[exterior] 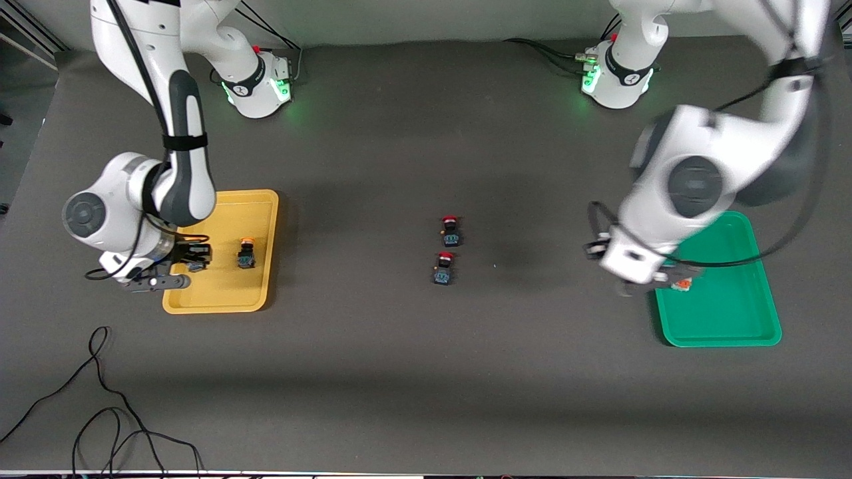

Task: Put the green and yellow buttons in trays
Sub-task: 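Lower the blue button into the yellow tray while the left gripper lowers white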

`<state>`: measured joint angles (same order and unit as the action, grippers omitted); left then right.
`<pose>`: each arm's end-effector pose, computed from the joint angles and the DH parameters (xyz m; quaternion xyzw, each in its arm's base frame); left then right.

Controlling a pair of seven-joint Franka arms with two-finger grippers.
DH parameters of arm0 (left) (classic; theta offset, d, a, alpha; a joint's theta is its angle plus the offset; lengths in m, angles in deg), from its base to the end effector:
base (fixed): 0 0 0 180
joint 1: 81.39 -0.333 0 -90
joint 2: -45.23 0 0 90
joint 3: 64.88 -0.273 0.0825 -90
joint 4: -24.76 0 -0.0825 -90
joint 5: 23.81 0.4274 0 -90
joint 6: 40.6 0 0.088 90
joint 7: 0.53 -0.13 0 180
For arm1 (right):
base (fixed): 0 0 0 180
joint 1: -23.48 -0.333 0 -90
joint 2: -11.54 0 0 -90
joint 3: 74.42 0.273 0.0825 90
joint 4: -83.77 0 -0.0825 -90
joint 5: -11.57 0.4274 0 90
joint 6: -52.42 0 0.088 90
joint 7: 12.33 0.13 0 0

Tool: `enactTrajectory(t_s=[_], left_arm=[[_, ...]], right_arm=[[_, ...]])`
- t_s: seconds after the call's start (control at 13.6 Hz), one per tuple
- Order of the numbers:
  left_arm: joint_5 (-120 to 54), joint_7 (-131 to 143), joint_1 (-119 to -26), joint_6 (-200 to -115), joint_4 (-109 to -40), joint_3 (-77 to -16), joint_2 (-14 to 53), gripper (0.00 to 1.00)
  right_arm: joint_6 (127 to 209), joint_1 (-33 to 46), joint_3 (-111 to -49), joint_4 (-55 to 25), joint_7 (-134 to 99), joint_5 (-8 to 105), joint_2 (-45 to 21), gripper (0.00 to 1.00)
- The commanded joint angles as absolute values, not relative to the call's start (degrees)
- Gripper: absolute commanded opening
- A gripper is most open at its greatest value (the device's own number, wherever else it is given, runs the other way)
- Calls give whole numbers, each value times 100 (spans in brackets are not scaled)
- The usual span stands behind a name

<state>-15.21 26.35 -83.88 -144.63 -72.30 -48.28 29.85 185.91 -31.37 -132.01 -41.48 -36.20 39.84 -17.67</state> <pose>0.6328 -0.1348 0.3527 -0.9931 -0.0903 0.0512 0.0546 0.5579 -0.0538 0.1562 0.9983 0.0228 -0.0397 0.0360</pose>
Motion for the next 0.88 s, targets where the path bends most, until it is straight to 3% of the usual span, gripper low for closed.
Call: enactTrajectory(t_s=[0.0,0.15,0.37,0.44,0.81], left_arm=[[-1643,481,-9672,-14659,-7481,-4791,3012,17],[-1625,-244,-10263,-15167,-7734,-4800,2810,17],[-1572,-326,-10801,-17437,-9251,-4809,2555,18],[-1555,-343,-10872,-17942,-9440,-4826,2337,18],[-1150,-352,-11004,-18439,-9328,-4976,1763,21]], right_arm=[[19031,-3206,-12928,-4262,-3888,4653,-2158,0],[19216,-3206,-12821,-4262,-3984,4786,-2369,0],[19251,-3180,-12812,-4253,-3993,4787,-2414,0],[19252,-3084,-12812,-4244,-4002,4787,-2423,0],[19260,-2355,-12532,-4227,-4862,5050,-2423,0]])
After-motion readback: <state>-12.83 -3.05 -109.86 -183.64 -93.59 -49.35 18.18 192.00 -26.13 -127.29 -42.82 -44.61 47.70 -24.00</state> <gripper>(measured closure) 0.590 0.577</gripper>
